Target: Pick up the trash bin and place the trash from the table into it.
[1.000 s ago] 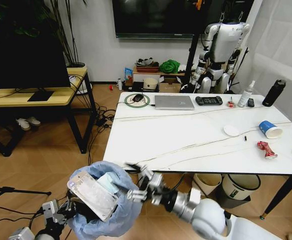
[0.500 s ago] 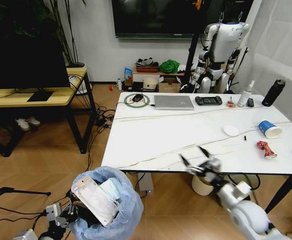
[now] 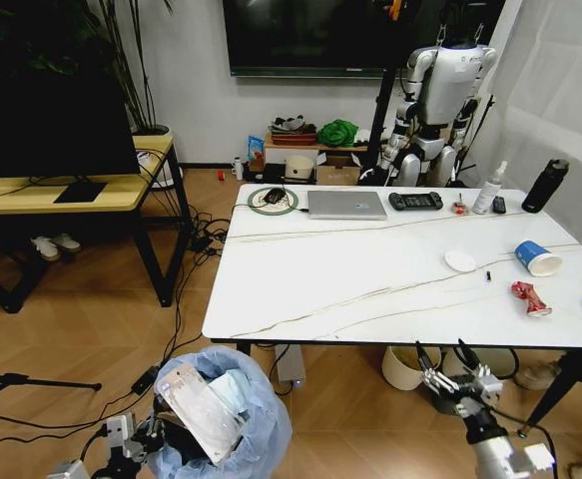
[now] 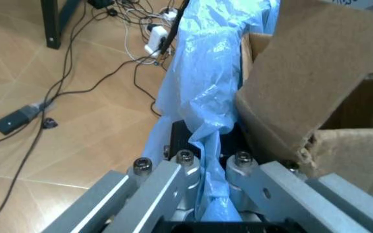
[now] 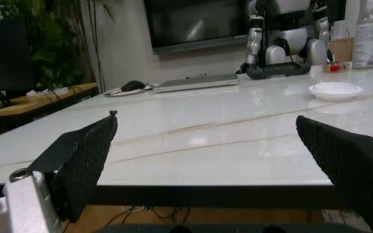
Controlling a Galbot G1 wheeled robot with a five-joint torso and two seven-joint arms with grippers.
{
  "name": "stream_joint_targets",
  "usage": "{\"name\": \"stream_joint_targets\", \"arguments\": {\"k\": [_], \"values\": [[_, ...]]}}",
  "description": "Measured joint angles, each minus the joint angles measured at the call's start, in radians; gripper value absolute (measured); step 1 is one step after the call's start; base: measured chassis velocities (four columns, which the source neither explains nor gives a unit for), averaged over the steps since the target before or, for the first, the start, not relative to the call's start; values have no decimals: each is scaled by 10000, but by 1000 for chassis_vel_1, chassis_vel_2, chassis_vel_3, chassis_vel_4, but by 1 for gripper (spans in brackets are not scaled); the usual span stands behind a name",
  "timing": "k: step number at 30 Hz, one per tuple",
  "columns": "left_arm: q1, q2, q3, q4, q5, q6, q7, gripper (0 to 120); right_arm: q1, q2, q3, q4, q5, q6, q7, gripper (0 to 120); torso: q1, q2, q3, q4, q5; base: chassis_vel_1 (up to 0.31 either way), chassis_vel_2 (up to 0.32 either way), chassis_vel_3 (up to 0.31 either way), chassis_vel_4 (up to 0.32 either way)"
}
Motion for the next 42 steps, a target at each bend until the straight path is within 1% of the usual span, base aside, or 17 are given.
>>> {"name": "stream_joint_targets", "arguments": {"k": [5, 8, 11, 22, 31, 42], "values": [[61, -174, 123, 40, 138, -77, 88, 0, -98, 363, 157, -277, -16, 267, -287, 100, 0, 0, 0, 0, -1, 0, 0, 0, 0], [113, -267, 150, 135, 233, -132, 128, 0, -104, 811, 193, -470, -19, 472, -449, 100, 1, 0, 1, 0, 0, 0, 0, 0, 0], [143, -278, 192, 143, 234, -142, 140, 0, -104, 924, 179, -577, -53, 563, -496, 100, 1, 0, 1, 0, 0, 0, 0, 0, 0], [90, -310, 224, 199, 231, -163, 169, 0, -51, 811, 217, -669, -9, 637, -513, 100, 2, -2, 1, 0, 2, -71, -73, 84, 69], [-18, -627, 338, 289, 396, -247, 229, 0, 59, 665, 202, -728, 48, 634, -521, 100, 2, -2, 1, 0, 0, -52, -62, 69, 64], [40, -761, 326, 332, 457, -342, 343, 0, 152, 528, 214, -802, 221, 590, -526, 100, 2, -2, 2, 0, 2, -43, -49, 32, 39]]}}
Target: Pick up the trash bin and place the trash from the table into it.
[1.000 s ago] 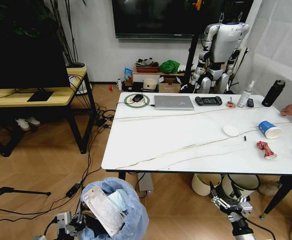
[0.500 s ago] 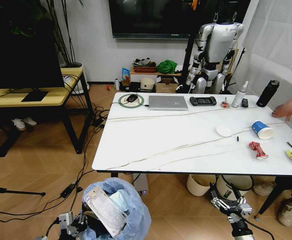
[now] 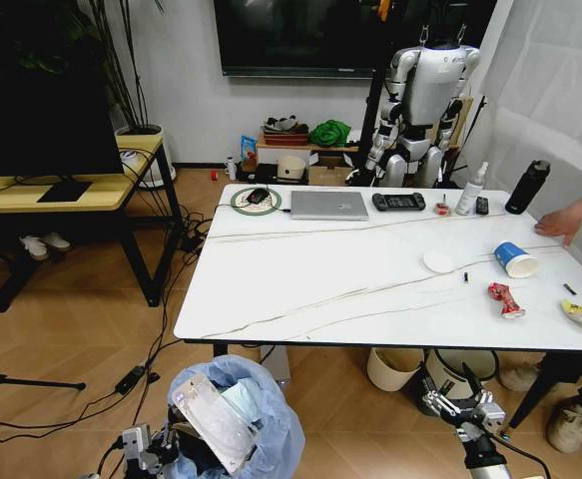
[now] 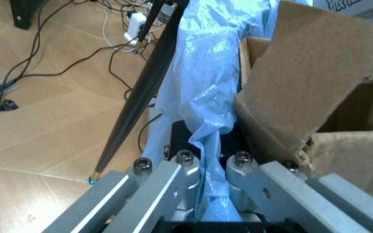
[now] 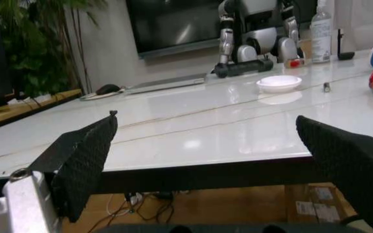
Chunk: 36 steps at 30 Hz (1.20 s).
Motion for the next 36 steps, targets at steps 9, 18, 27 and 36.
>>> {"name": "stream_joint_targets", "arguments": {"k": [9, 18, 27, 36], "values": [[-4, -23, -41, -31, -30, -4, 17, 0, 73, -30, -6, -35, 58, -29, 0, 100, 0, 0, 0, 1, -1, -70, -51, 66, 58], [22, -62, 16, -31, 20, -29, 45, 0, 58, -108, 74, -25, 164, -35, 0, 100, 0, 1, 0, 0, -3, -65, -64, 53, 49], [52, -85, 50, -48, 51, -47, 66, 0, 83, -114, 95, -28, 188, -46, 2, 100, 0, 0, 0, 1, 1, -52, -61, 60, 66], [59, -121, 89, -60, 102, -54, 71, 0, 88, -218, 145, -37, 287, -57, 4, 100, 0, 1, 0, 1, -2, -51, -60, 38, 50]]}}
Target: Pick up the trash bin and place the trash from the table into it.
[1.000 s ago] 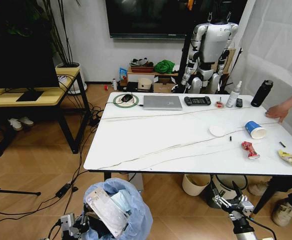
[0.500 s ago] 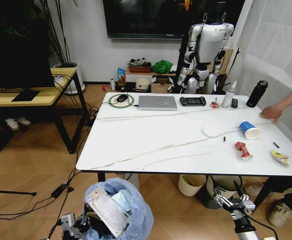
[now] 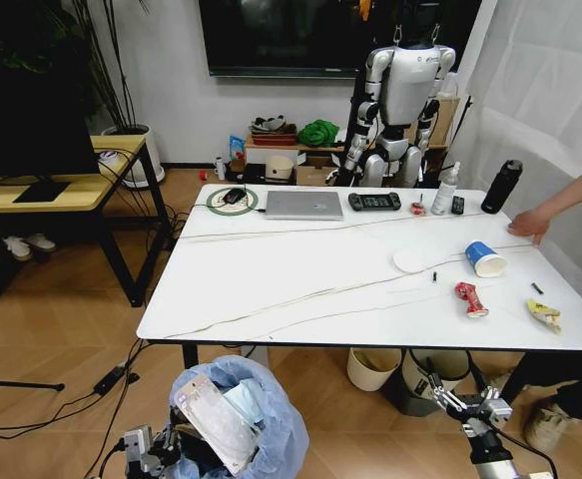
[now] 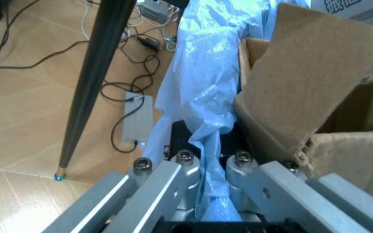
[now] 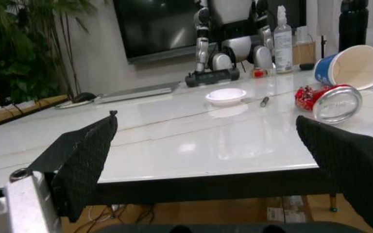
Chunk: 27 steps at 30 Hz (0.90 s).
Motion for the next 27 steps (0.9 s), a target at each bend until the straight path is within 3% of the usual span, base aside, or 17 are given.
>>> {"name": "stream_joint_targets", "arguments": {"k": [27], "values": [[-24, -95, 169, -3, 171, -7, -15, 0, 106, -244, 104, -153, 200, -16, -5, 100, 0, 0, 0, -1, 0, -59, -58, 63, 62]]}}
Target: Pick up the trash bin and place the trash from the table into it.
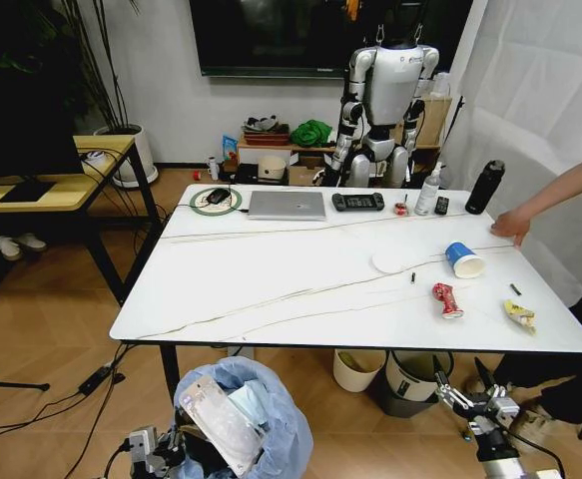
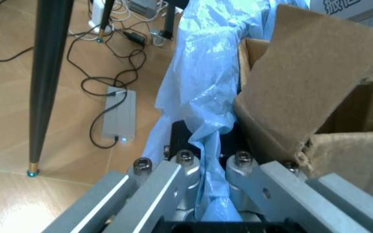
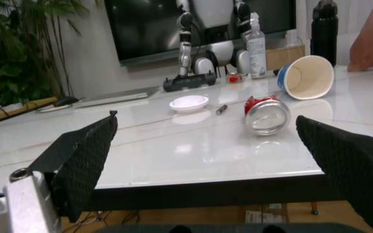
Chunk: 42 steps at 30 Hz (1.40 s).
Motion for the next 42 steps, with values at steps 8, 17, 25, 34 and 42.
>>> {"name": "stream_joint_targets", "arguments": {"k": [8, 17, 25, 34, 42], "values": [[4, -84, 92, 11, 109, 0, -14, 0, 59, -230, -19, -156, 149, -110, -40, 100, 0, 0, 0, -1, 0, -48, -52, 52, 48], [191, -464, 26, -55, 222, -64, 1, 0, 619, -1087, -332, -927, 640, -243, -250, 100, 0, 0, 0, 0, 1, -58, -56, 59, 47], [227, -827, -267, -245, 377, -45, -20, 0, 1502, -2236, -979, -1778, 685, -311, -246, 100, 0, 0, 0, -1, 1, 0, 0, 0, 0], [401, -1187, -546, -515, 494, -41, -28, 0, 2756, -3710, -2155, -2247, 806, -1417, 483, 100, 0, 0, 1, 0, 2, 0, 0, 0, 0], [490, -1212, -552, -870, 504, 132, -134, 0, 3593, -4350, -2670, -2800, 1053, -2348, 784, 100, 1, -1, 1, -2, 0, 0, 0, 0, 0]]}}
